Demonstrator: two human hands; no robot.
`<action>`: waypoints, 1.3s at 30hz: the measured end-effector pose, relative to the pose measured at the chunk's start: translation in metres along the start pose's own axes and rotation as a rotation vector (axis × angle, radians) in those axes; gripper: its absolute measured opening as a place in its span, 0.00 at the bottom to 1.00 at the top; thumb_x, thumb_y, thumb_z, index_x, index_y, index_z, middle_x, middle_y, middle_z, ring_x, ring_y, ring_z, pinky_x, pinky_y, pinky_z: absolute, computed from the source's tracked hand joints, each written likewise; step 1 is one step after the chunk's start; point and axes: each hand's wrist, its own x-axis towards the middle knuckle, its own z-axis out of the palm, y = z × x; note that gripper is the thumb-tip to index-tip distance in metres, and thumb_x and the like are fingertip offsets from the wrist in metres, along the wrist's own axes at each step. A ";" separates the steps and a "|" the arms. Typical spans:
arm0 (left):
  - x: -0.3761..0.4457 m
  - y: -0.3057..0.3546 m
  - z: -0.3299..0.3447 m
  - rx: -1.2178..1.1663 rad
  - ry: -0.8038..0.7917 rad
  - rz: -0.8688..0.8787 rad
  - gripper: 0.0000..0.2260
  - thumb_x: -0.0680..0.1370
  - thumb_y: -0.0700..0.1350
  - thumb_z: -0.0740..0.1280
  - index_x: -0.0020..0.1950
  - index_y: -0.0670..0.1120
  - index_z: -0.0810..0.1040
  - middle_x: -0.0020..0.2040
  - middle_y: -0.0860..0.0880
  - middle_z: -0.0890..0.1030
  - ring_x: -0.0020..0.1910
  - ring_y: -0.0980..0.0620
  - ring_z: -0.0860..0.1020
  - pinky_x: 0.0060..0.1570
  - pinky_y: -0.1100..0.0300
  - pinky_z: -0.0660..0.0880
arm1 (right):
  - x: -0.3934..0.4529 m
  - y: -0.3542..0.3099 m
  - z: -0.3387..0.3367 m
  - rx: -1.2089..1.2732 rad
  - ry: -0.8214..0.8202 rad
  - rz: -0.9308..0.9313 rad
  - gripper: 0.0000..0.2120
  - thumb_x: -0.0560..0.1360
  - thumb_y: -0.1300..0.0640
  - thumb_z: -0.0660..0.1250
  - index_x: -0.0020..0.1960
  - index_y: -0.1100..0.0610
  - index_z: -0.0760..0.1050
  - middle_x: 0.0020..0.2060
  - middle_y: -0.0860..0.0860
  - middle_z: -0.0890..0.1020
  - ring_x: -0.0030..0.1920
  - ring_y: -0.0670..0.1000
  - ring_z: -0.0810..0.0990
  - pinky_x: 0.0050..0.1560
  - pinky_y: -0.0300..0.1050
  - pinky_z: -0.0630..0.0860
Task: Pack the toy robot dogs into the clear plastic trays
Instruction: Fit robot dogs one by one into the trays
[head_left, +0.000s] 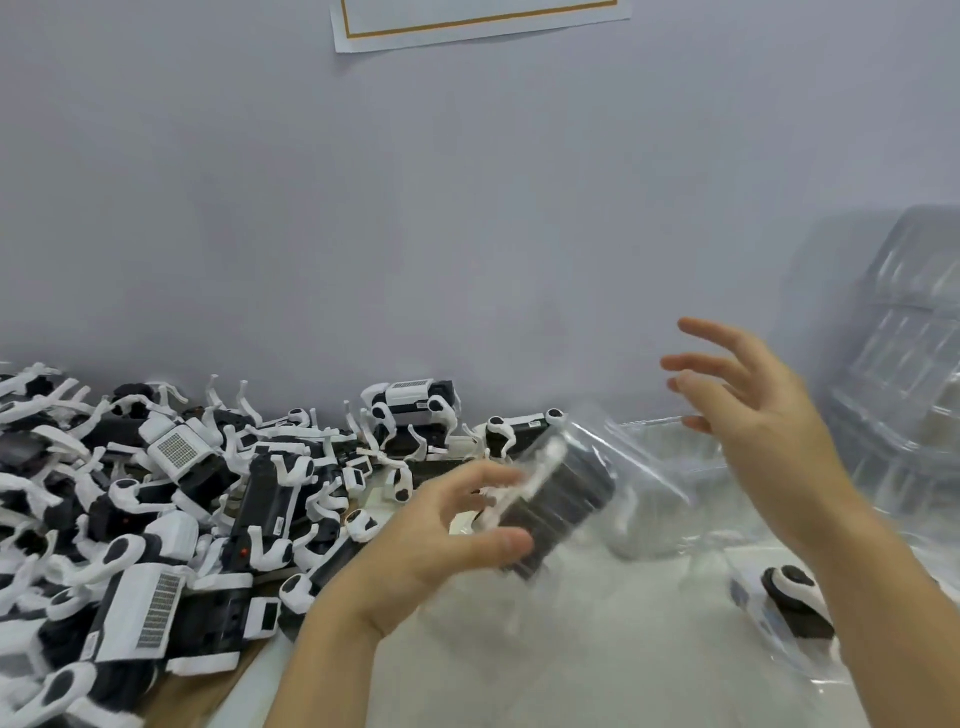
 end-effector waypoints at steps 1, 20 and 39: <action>0.000 0.002 0.002 0.134 -0.007 -0.048 0.27 0.58 0.63 0.77 0.57 0.65 0.80 0.63 0.58 0.78 0.66 0.59 0.73 0.64 0.52 0.72 | 0.000 0.000 0.000 0.001 0.003 -0.001 0.17 0.79 0.58 0.64 0.61 0.38 0.75 0.53 0.45 0.83 0.55 0.44 0.81 0.58 0.50 0.77; 0.019 0.005 0.025 0.705 0.383 -0.349 0.18 0.78 0.63 0.63 0.62 0.53 0.72 0.59 0.51 0.73 0.58 0.50 0.73 0.57 0.54 0.71 | 0.001 0.003 0.011 -0.009 0.043 0.008 0.17 0.78 0.60 0.65 0.61 0.42 0.77 0.54 0.45 0.80 0.53 0.45 0.80 0.52 0.43 0.76; 0.021 0.002 0.033 0.384 0.129 -0.511 0.24 0.78 0.61 0.65 0.65 0.44 0.73 0.52 0.45 0.79 0.35 0.48 0.84 0.37 0.53 0.84 | -0.009 0.046 0.040 -0.830 -0.387 0.235 0.25 0.82 0.39 0.48 0.55 0.49 0.81 0.57 0.46 0.79 0.66 0.54 0.70 0.63 0.56 0.64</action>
